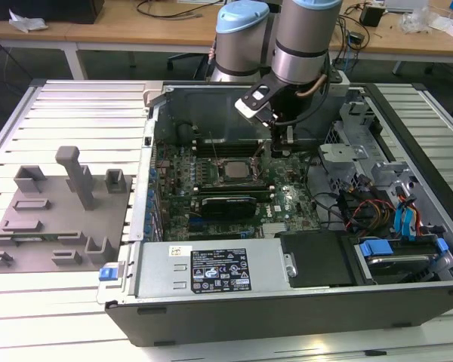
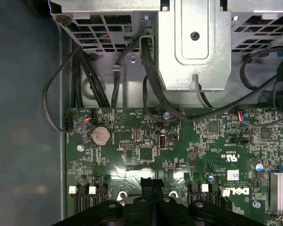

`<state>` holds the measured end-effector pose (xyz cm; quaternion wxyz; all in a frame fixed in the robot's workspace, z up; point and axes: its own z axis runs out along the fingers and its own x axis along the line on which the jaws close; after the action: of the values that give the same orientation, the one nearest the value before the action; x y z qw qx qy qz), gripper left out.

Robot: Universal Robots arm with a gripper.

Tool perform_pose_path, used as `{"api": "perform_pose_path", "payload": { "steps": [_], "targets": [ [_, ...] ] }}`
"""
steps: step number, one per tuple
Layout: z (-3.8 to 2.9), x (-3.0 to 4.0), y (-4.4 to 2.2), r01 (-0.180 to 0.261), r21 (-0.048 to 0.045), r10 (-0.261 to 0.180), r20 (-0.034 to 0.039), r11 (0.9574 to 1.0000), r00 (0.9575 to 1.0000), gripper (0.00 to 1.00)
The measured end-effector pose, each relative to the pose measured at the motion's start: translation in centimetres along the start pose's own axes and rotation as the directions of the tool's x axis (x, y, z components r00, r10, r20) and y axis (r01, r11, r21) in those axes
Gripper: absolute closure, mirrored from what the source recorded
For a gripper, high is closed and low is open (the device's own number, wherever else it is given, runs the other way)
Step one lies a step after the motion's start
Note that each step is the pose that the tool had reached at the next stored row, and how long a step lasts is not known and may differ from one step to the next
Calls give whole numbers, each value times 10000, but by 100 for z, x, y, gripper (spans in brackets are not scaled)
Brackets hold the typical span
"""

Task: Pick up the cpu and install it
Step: 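Close the cpu cover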

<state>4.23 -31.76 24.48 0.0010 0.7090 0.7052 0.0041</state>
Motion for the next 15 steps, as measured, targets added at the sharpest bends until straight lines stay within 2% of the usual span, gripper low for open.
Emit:
{"api": "perform_pose_path", "payload": {
  "steps": [6,11,13,15],
  "targets": [
    [0,2,-27,-1,0,1,0,10000,10000,89],
    [-1,8,-126,0,0,0,0,10000,10000,89],
    [-2,13,-193,-3,0,3,1,10000,10000,89],
    [-1,13,-200,-1,0,1,0,10000,10000,89]
  ]
}}
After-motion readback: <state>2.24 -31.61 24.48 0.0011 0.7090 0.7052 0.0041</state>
